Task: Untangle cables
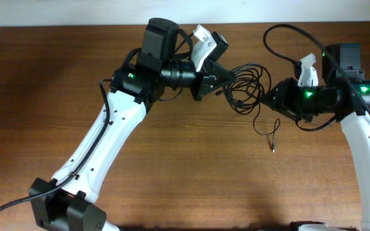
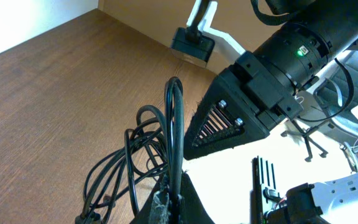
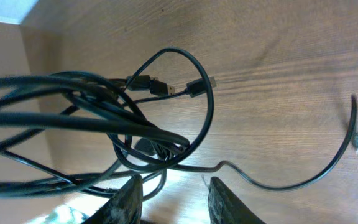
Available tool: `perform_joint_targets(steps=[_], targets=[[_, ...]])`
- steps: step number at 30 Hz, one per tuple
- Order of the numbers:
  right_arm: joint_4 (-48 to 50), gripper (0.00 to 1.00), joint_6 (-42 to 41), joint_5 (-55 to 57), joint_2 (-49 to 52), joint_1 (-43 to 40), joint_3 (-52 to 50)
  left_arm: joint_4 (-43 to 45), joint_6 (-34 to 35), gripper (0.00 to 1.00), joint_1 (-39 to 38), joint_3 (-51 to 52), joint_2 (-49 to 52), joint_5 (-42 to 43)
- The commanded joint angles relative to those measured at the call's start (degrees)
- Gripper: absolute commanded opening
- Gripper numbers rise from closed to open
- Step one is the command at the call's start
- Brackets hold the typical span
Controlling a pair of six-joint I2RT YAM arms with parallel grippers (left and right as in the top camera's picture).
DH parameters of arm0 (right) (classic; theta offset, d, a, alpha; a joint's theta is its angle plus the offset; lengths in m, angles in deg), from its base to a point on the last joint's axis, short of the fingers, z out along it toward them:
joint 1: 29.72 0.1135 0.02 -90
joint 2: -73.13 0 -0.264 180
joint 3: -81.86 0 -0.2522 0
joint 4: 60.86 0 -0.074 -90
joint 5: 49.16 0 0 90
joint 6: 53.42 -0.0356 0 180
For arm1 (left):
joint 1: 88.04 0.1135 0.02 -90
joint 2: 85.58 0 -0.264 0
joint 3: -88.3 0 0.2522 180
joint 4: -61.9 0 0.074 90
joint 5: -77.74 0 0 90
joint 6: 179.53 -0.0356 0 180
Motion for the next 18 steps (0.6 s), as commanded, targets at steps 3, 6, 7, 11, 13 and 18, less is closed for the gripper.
perform_joint_targets(steps=[3, 6, 7, 11, 13, 18], targets=[[0.59, 0.34, -5.42, -0.31, 1.73, -0.15, -0.42, 0.17, -1.11, 0.0, 0.22, -0.42, 0.2, 1.73], [1.18, 0.29, -5.6, -0.33, 2.8, -0.15, -0.42, 0.15, -0.92, 0.0, 0.22, -0.42, 0.2, 2.34], [1.25, 0.26, -5.6, -0.31, 3.02, -0.15, -0.42, 0.15, -0.92, 0.0, 0.22, -0.42, 0.2, 2.34], [1.4, 0.15, -5.53, -0.2, 3.3, -0.15, -0.42, 0.15, -0.9, 0.0, 0.22, -0.42, 0.2, 2.64], [1.33, 0.05, -5.16, 1.03, 3.3, -0.15, -0.42, 0.13, -0.9, 0.0, 0.22, -0.42, 0.2, 2.75], [-1.95, 0.04, -4.72, 7.98, 3.3, -0.17, -0.44, 0.15, -0.92, 0.0, 0.39, -0.42, 0.2, 2.6]])
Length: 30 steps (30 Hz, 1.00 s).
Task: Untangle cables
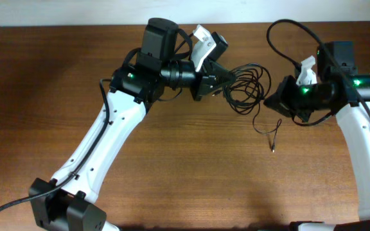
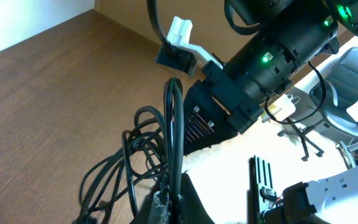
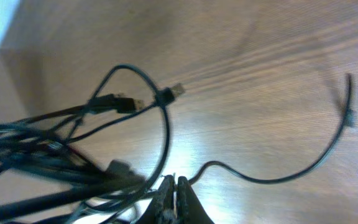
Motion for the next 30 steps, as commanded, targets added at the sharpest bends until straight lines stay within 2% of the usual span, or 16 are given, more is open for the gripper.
perform_joint_targets(steps=[1, 4, 6, 12, 16, 20, 30], targets=[[-1.29, 0.04, 2.47, 4.37, 0.22, -0.15, -0.37, 0.15, -0.92, 0.0, 0.37, -0.42, 0.2, 1.68], [-2.12, 0.04, 10.38, 1.18, 0.13, -0.33, -0.35, -0.79, -1.25, 0.0, 0.37, -0.42, 0.2, 1.79], [-2.14, 0.04, 18.21, -3.67, -0.81, -1.53, -0.28, -3.63, -5.09, 0.0, 0.37, -0.42, 0.2, 1.81], [-1.2, 0.04, 23.56, -8.44, -2.93, -2.84, -0.2, -7.34, -5.66, 0.02, 0.37, -0.42, 0.2, 3.67], [-1.31, 0.04, 30.05, -16.33, -2.91, -2.84, -0.2, -7.23, -4.63, 0.0, 0.37, -0.42, 0.24, 6.27], [-0.98, 0.04, 31.91, -22.71, -2.93, -2.84, -0.2, -7.08, -3.41, 0.0, 0.39, -0.42, 0.24, 6.08], [5.51, 0.04, 31.93, -22.69, -2.91, -2.82, -0.2, -7.1, -1.51, 0.0, 0.37, -0.42, 0.24, 7.89]])
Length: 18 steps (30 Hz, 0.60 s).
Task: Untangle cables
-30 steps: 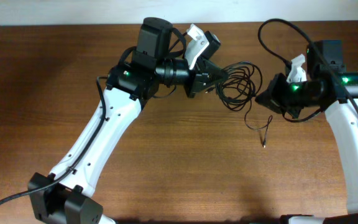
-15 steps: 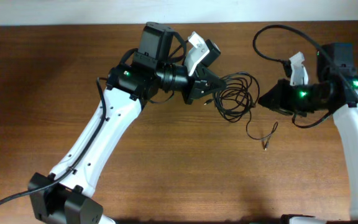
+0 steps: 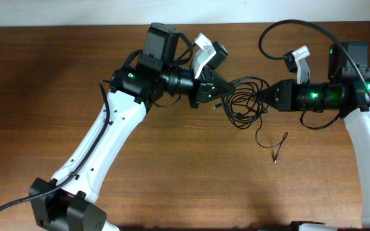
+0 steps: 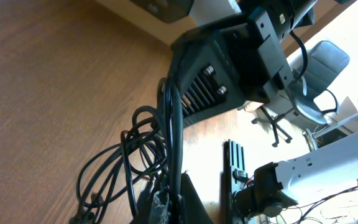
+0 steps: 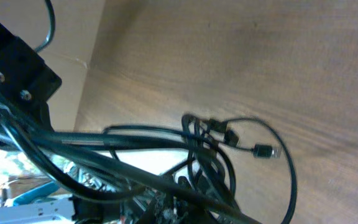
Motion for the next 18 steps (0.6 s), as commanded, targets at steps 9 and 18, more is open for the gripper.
perform_joint_targets(steps=[9, 18], targets=[[3.5, 0.1, 6.49, -1.6, -0.96, 3.58, -0.2, 0.15, 2.34, 0.0, 0.37, -0.42, 0.24, 5.2], [1.92, 0.24, 14.47, 3.39, -0.98, 6.34, -0.2, 0.02, 7.13, 0.0, 0.37, -0.42, 0.24, 0.48]])
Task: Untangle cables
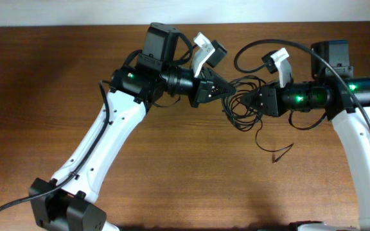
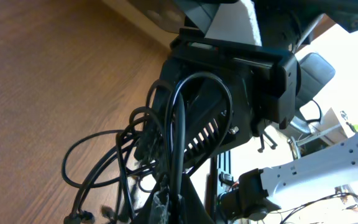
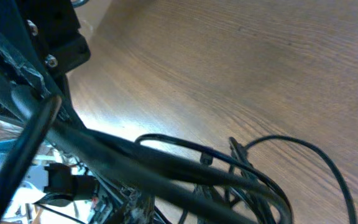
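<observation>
A tangle of black cables (image 1: 244, 106) hangs between both grippers above the brown table (image 1: 191, 186). My left gripper (image 1: 229, 90) is shut on a thick black loop (image 2: 179, 124), its fingertips together at the bottom of the left wrist view (image 2: 174, 200). Close to it on the right, my right gripper (image 1: 248, 101) is in among the strands; in its own view (image 3: 143, 208) the jaws look shut on a cable, with thick cables (image 3: 185, 168) crossing in front. A thin tail (image 1: 280, 153) trails onto the table.
The right arm's own supply cable (image 1: 255, 48) arcs over the back of the table. The table's far edge (image 1: 76, 25) meets a white wall. The left arm's white link (image 1: 101, 147) crosses the left half of the table.
My right gripper has moved left, from a short gap away to right against the left gripper and the tangle. The thin tail on the table has shifted slightly. The left gripper has held its place.
My left gripper was shut on the thick loop throughout. My right gripper first stood open beside the tangle, then was shut on a thin cable. Later it was turned level to the right of the tangle, and now it is close against the left gripper.
</observation>
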Available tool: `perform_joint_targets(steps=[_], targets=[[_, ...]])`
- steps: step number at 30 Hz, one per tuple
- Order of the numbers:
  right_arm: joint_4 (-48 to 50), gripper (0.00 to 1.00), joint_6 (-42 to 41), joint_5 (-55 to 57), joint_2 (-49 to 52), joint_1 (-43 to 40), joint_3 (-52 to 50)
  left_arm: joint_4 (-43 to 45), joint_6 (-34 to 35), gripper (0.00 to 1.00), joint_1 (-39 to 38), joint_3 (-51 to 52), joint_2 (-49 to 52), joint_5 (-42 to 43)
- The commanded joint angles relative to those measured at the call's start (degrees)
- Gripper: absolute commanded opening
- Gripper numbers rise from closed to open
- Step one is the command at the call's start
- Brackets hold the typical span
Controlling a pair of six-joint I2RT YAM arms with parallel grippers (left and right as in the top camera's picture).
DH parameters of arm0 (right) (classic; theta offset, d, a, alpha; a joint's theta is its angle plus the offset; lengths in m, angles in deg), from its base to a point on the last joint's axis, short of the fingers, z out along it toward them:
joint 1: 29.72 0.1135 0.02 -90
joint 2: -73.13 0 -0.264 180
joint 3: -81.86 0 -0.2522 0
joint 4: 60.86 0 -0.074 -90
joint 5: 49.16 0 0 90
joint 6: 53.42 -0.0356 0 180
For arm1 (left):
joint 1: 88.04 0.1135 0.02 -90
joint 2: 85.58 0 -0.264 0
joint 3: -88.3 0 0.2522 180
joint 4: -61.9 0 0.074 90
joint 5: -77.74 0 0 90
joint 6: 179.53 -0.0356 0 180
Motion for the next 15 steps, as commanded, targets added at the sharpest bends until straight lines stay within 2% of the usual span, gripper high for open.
perform_joint_targets(steps=[1, 6, 15], targets=[[0.39, 0.25, 5.29, 2.75, -0.98, 0.26, -0.2, -0.07, 2.82, 0.0, 0.33, -0.42, 0.24, -0.48], [0.33, 0.27, 5.81, 6.69, -2.01, 0.26, -0.17, -0.04, 4.66, 0.0, 0.35, -0.42, 0.24, -0.61], [0.5, 0.27, 6.75, 8.83, -2.14, 0.26, -0.2, -0.07, 15.43, 0.0, 0.35, -0.42, 0.24, -0.63]])
